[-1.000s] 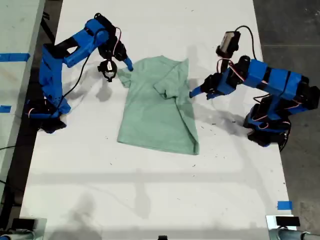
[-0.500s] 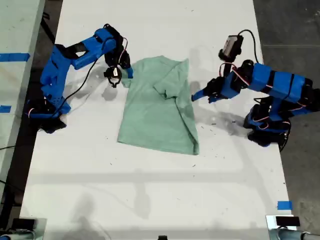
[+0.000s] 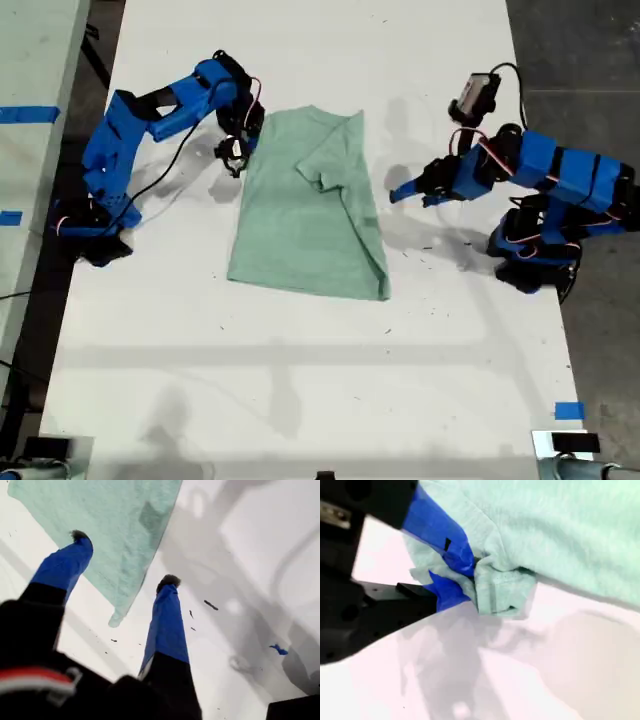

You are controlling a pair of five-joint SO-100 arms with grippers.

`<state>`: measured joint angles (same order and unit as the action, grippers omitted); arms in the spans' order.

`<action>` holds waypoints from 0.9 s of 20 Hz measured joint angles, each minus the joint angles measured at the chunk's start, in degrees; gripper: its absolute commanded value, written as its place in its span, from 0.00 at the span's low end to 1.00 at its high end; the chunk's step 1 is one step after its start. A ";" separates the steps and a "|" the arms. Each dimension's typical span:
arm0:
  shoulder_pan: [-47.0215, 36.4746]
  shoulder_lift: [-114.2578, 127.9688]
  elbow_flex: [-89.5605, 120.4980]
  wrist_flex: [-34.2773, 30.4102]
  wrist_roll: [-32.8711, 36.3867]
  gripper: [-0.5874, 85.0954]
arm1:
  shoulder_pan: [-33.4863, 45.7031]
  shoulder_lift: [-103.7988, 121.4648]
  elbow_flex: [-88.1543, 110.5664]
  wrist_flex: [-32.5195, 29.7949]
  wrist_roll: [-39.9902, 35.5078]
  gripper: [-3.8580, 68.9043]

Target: Fold tshirt

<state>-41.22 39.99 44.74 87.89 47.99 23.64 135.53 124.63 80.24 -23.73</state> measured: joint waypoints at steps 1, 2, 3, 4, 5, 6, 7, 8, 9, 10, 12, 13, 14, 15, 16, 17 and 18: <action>0.00 1.49 1.05 1.23 -0.70 0.01 | 0.00 0.18 0.44 0.00 0.00 0.40; 0.00 2.72 1.49 2.90 -1.05 0.01 | 0.00 0.35 0.62 0.00 0.00 0.40; 0.00 4.04 2.20 4.83 -2.55 0.01 | 0.00 0.62 0.79 0.00 0.00 0.39; -0.35 5.98 2.64 6.50 -3.08 0.01 | 0.00 0.79 1.41 0.00 0.00 0.39; -0.70 8.53 3.16 7.82 -3.43 0.01 | 0.00 1.05 1.58 0.00 0.00 0.39; -0.70 11.07 3.43 8.88 -3.87 0.01 | 0.00 1.58 2.11 0.00 0.00 0.39; -0.26 13.01 3.60 9.58 -4.22 0.01 | 0.00 2.20 2.55 0.00 0.00 0.39; -0.18 14.33 3.78 9.93 -4.22 0.01 | 0.00 2.90 2.81 0.00 0.00 0.39; -0.18 15.56 3.78 10.02 -4.22 0.01 | 0.00 3.52 3.34 0.00 0.00 0.39; -0.18 16.70 3.78 10.02 -4.39 0.01 | 0.00 4.04 3.78 0.00 0.09 0.39; 0.26 19.16 3.78 9.93 -4.57 0.01 | 0.00 4.57 3.96 0.00 0.53 0.39; 1.14 20.21 3.78 8.70 -4.39 0.01 | 0.00 4.57 3.96 0.00 0.53 0.38; 2.46 20.83 3.78 6.86 -4.13 0.01 | 0.00 4.57 3.96 0.00 0.53 0.38; 4.22 20.83 3.78 4.39 -4.04 0.01 | 0.00 4.57 3.96 0.00 0.53 0.38; 6.06 20.83 3.78 1.93 -3.96 0.01 | 0.00 4.57 3.96 0.00 0.53 0.38; 8.00 20.74 3.25 -1.05 -3.34 0.01 | 0.00 4.57 3.96 0.00 0.53 0.38; 9.93 19.51 1.93 -3.78 -3.08 0.01 | 0.00 4.57 3.96 0.00 0.53 0.38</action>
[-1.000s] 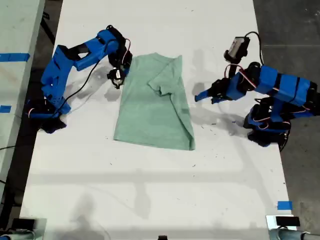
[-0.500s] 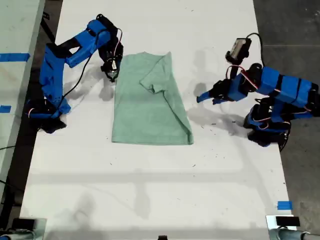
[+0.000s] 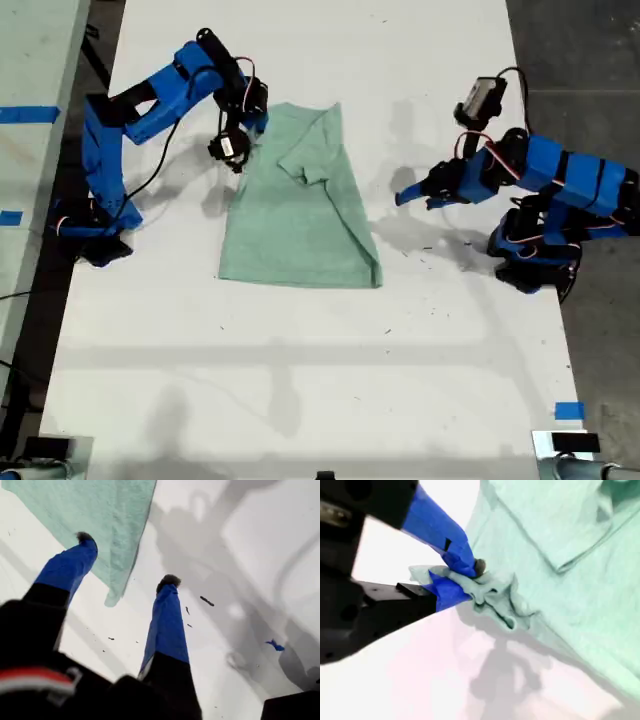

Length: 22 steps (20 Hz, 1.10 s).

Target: Fold tshirt

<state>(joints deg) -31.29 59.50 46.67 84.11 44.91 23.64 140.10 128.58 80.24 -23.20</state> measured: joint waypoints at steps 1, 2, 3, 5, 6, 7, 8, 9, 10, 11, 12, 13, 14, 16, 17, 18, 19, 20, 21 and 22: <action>1.93 -1.14 -0.70 -2.99 0.70 0.01 | 0.00 0.00 0.00 0.00 0.00 0.38; 4.04 -2.64 -0.70 -6.24 1.49 0.01 | 0.00 0.00 0.00 0.00 0.00 0.38; 5.89 -4.22 -0.79 -9.58 2.55 0.01 | 0.00 0.00 0.00 0.00 0.18 0.38; 8.79 -8.35 -0.79 -16.08 3.96 0.01 | 0.00 0.00 0.00 0.00 0.53 0.38; 9.76 -10.99 -0.79 -18.63 4.22 0.04 | 0.00 0.00 0.00 0.00 0.62 0.38; 9.84 -13.36 -0.79 -20.83 4.22 0.15 | 0.00 0.00 0.00 0.00 0.88 0.38; 9.84 -15.82 -0.79 -22.85 4.22 0.24 | -0.18 0.00 0.09 0.00 1.14 0.38; 9.58 -17.75 -0.79 -24.87 4.31 0.27 | -0.35 0.00 0.18 0.00 1.23 0.38; 9.32 -18.63 -1.05 -25.84 4.22 0.28 | -0.35 0.00 0.70 0.00 1.41 0.38; 9.32 -18.90 -2.64 -25.66 4.22 0.28 | -0.53 0.00 0.79 0.00 1.58 0.39; 9.40 -18.81 -3.43 -24.35 4.22 0.24 | -0.70 0.00 0.79 0.00 1.58 0.39; 9.40 -17.58 -3.69 -21.88 4.22 0.19 | -0.70 0.00 0.79 0.00 1.58 0.38; 9.32 -15.38 -3.69 -18.46 4.22 0.18 | -0.79 0.00 0.79 0.00 1.58 0.38; 9.40 -8.61 -3.69 -9.58 3.87 0.17 | -1.23 0.00 0.79 0.00 1.58 0.39; 9.49 -4.92 -3.69 -4.66 2.46 0.17 | -1.23 0.00 0.79 0.00 1.58 0.39; 9.49 -1.76 -3.52 0.62 0.88 0.18 | -1.41 0.00 0.79 0.00 1.58 0.39; 9.49 1.05 -2.55 5.71 -1.14 0.19 | -1.76 -0.44 0.79 0.00 1.58 0.39; 9.58 3.25 -1.14 10.37 -3.25 0.20 | -2.11 -1.23 0.70 0.00 1.58 0.39; 10.63 5.10 0.79 13.62 -5.36 0.20 | -2.81 -2.55 -0.09 0.09 1.58 0.39; 12.13 7.12 3.25 15.73 -7.47 0.20 | -3.60 -4.39 -1.49 0.09 1.58 0.40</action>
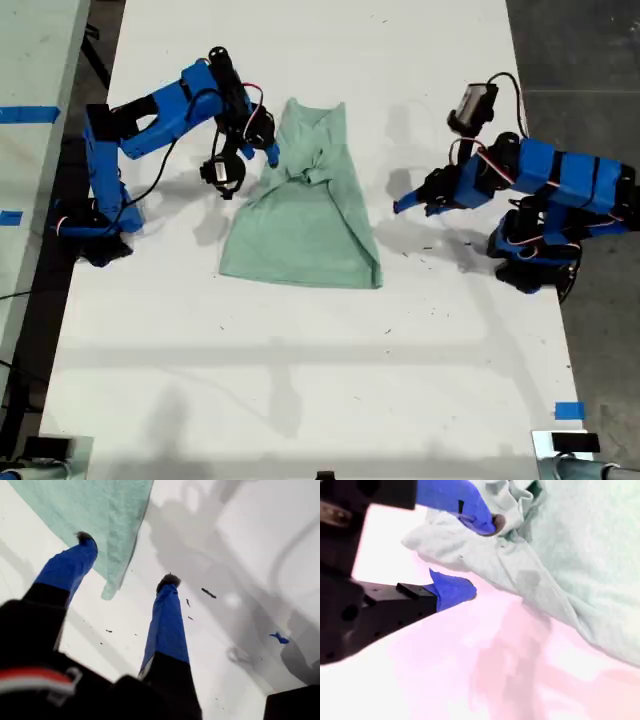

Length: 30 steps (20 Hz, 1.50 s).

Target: Fold tshirt

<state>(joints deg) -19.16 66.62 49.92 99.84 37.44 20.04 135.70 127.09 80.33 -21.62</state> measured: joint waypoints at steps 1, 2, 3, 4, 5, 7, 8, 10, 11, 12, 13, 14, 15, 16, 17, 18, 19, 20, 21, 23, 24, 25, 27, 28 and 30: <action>1.76 2.55 3.25 1.14 -2.02 0.21 | -0.97 -1.85 -1.49 0.00 0.00 0.40; 3.78 5.27 7.56 1.32 -4.48 0.20 | -2.11 -3.78 -3.08 0.00 0.00 0.40; 6.15 8.00 12.22 0.88 -7.12 0.20 | -3.34 -5.45 -4.39 0.00 0.09 0.40; 8.17 11.43 18.11 -1.14 -9.05 0.20 | -4.66 -7.03 -5.71 0.00 0.70 0.40; 9.93 15.03 23.73 -3.52 -11.95 0.21 | -5.98 -8.53 -6.94 0.00 1.41 0.40; 13.01 21.18 32.87 -6.15 -16.87 0.21 | -8.88 -11.78 -9.32 0.00 2.99 0.41; 14.68 24.08 36.65 -7.91 -19.60 0.21 | -10.37 -13.36 -10.28 0.00 3.87 0.41; 18.19 30.67 44.03 -10.55 -23.73 0.21 | -13.01 -17.14 -12.92 0.44 5.36 0.42; 19.16 34.37 47.99 -12.13 -25.75 0.21 | -14.15 -18.90 -14.24 0.97 6.06 0.42; 19.60 38.23 51.68 -12.30 -27.25 0.21 | -15.21 -20.30 -15.64 1.58 6.94 0.42; 19.86 42.01 54.84 -12.66 -28.48 0.21 | -15.82 -21.36 -16.61 1.93 7.03 0.42; 20.30 44.91 56.69 -12.57 -29.44 0.21 | -16.08 -22.32 -17.05 2.11 7.29 0.42; 20.83 46.23 57.30 -12.48 -29.97 0.21 | -16.17 -22.94 -17.23 2.20 7.38 0.42; 21.18 46.67 57.39 -12.48 -30.41 0.20 | -16.26 -23.82 -17.23 2.29 7.65 0.42; 21.45 46.67 57.39 -12.57 -30.59 0.20 | -16.35 -24.87 -17.23 2.29 7.56 0.43; 21.62 46.67 57.39 -12.92 -30.59 0.20 | -16.44 -26.02 -17.23 2.02 7.56 0.43; 21.80 46.23 57.39 -13.62 -30.59 0.20 | -16.44 -27.60 -17.23 0.97 7.47 0.43; 21.80 45.35 57.39 -14.41 -30.59 0.20 | -16.44 -29.44 -17.23 -0.79 7.38 0.42; 22.06 44.30 57.39 -15.12 -30.59 0.20 | -16.44 -31.46 -17.23 -3.25 6.77 0.42; 22.24 43.15 57.39 -16.00 -30.59 0.20 | -16.44 -36.39 -17.23 -8.17 6.33 0.42; 22.24 43.07 57.39 -16.08 -30.59 0.20 | -16.61 -38.85 -17.31 -10.55 6.06 0.41; 22.32 43.07 57.39 -16.08 -30.59 0.20 | -16.79 -41.22 -17.23 -12.48 5.71 0.38; 22.50 43.07 57.39 -16.08 -30.59 0.20 | -16.88 -44.91 -17.23 -16.26 5.54 0.26; 22.50 43.07 57.39 -16.08 -30.59 0.20 | -16.88 -45.88 -16.96 -18.37 5.36 0.18; 22.50 43.07 57.39 -16.08 -30.59 0.20 | -16.88 -46.23 -14.50 -22.24 5.27 0.10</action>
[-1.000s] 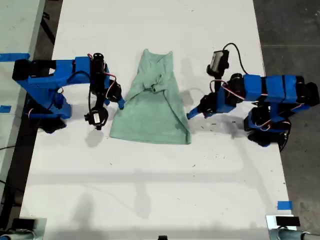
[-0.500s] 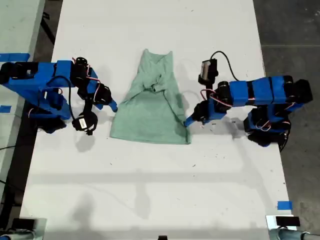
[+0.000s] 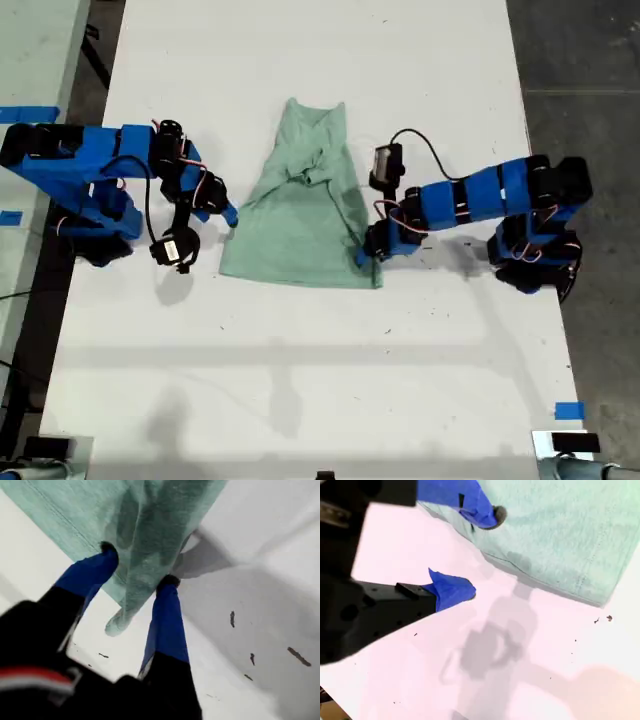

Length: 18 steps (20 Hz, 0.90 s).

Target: Fold tshirt

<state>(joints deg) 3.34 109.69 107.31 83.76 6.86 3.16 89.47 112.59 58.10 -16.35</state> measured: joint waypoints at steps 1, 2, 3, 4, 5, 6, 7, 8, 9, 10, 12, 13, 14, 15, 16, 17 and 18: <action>0.00 0.00 0.00 0.00 0.00 0.20 | 0.00 0.00 0.70 -0.79 0.09 0.10; 0.09 0.00 0.00 0.00 0.00 0.20 | -0.09 0.00 0.70 -1.14 -0.26 0.10; 0.18 0.00 0.00 0.00 0.00 0.20 | -0.18 0.18 0.70 -1.14 -0.79 0.10; 0.18 0.00 0.00 0.00 0.00 0.20 | -0.35 0.53 0.70 -0.97 -1.14 0.08; 0.18 0.00 0.00 0.00 0.00 0.19 | -0.44 1.05 0.70 -0.18 -1.67 0.03; 0.18 0.00 0.00 0.00 0.00 0.19 | -0.62 1.67 0.70 0.88 -2.20 0.03; 0.18 0.00 0.00 0.00 0.00 0.19 | -0.79 2.72 0.70 2.20 -2.72 0.03; 0.18 0.00 0.00 0.00 0.00 0.19 | -1.05 3.78 0.70 3.43 -3.08 0.03; 0.18 0.00 0.00 0.00 0.00 0.19 | -1.41 4.92 0.70 5.10 -3.34 0.03; 0.18 0.00 0.00 0.00 0.00 0.19 | -1.76 6.15 0.62 8.17 -3.69 0.03; 0.18 0.00 0.00 0.00 0.00 0.19 | -2.72 7.38 -1.32 14.50 -3.96 0.03; 0.18 0.00 0.00 0.00 0.00 0.19 | -3.16 7.38 -3.34 16.52 -4.22 0.03; 0.18 0.00 0.00 0.00 0.00 0.19 | -3.43 7.38 -5.71 17.58 -4.22 0.03; 0.18 -0.26 0.00 0.00 0.00 0.19 | -3.60 7.29 -8.70 19.16 -4.04 0.03; 0.18 -0.35 0.00 0.00 0.00 0.19 | -3.69 5.80 -13.10 20.65 -4.31 0.03; 0.18 -0.70 0.00 0.00 0.00 0.19 | -3.69 3.43 -17.40 21.62 -4.04 0.03; 0.18 -1.23 0.00 0.00 0.00 0.19 | -3.69 0.97 -21.80 21.97 -4.13 0.03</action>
<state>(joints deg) 3.52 108.46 107.31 83.76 6.86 -0.53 90.44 90.79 80.07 -20.48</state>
